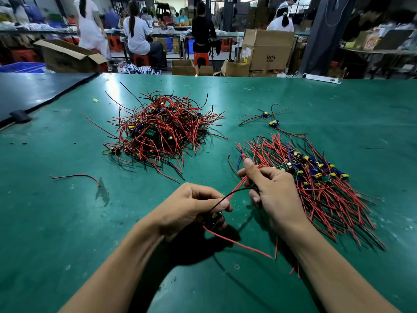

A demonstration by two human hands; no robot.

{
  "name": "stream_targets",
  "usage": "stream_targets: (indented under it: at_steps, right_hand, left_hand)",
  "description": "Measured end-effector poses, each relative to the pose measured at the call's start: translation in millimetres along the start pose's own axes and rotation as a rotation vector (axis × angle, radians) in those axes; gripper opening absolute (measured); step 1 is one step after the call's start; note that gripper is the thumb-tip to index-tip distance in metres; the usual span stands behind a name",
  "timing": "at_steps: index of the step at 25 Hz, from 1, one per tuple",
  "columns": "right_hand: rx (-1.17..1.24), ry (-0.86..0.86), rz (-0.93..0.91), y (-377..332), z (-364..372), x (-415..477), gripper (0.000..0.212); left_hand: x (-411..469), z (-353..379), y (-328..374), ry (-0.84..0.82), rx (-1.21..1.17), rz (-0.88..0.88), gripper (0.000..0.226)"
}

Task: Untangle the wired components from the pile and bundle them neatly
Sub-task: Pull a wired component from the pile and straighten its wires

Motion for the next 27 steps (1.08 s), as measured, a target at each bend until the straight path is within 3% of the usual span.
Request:
stream_targets:
  at_steps: [4,6,8,10,13,14,15,17,21,25,27]
  right_hand:
    - [0.351,-0.12,0.605,30.7,18.5,-14.5,0.051]
    - [0.429,-0.161,0.737,37.5,24.1,-19.5,0.047]
    - [0.331,-0.163,0.624,38.2,21.2,-14.3,0.049]
    - [0.038,-0.199,0.342,32.3,17.3,-10.9,0.043]
    - [-0.321,-0.409,0.023,26.9,32.7,-33.1,0.015]
    - [-0.351,-0.462,-0.005,28.0,39.7,-42.6,0.024]
    - [-0.339,-0.474,-0.015,28.1,45.3,-49.7,0.036]
    - [-0.286,-0.338,-0.042,22.4,46.2,-51.2,0.047]
    - [-0.203,-0.067,-0.095,11.8,26.1,-34.4,0.027]
    - [-0.071,-0.029,-0.026,12.3,19.3,-20.7,0.032]
    - [0.062,-0.042,0.045,11.5,19.8,-15.9,0.031]
  left_hand:
    - [-0.9,-4.2,-5.3,-0.043,0.036,-0.045,0.011]
    - [-1.7,-6.4,-4.9,-0.029,0.067,-0.045,0.013]
    - [3.5,-17.1,0.5,0.116,0.038,-0.021,0.014]
    - [9.1,-36.8,5.2,0.349,-0.096,0.002,0.016]
    - [8.5,-48.6,10.6,0.551,-0.274,0.049,0.011]
    - [6.8,-48.3,11.7,0.576,-0.307,0.059,0.011]
    - [4.8,-46.8,12.5,0.591,-0.34,0.062,0.01]
    - [2.9,-41.9,12.0,0.592,-0.382,0.065,0.011]
    - [0.8,-31.0,14.1,0.569,-0.297,0.126,0.007]
    - [3.4,-28.8,13.5,0.522,-0.334,0.148,0.008]
    - [6.2,-21.9,12.2,0.392,-0.432,0.116,0.009]
Point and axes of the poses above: each hand's wrist, its own x-axis towards the middle knuckle, its own z-axis out of the palm, y = z × x, the point moved 9 cm from there along x, towards the middle knuckle, and after that the axes turned 15 degrees about y, right-handed, at the moved point
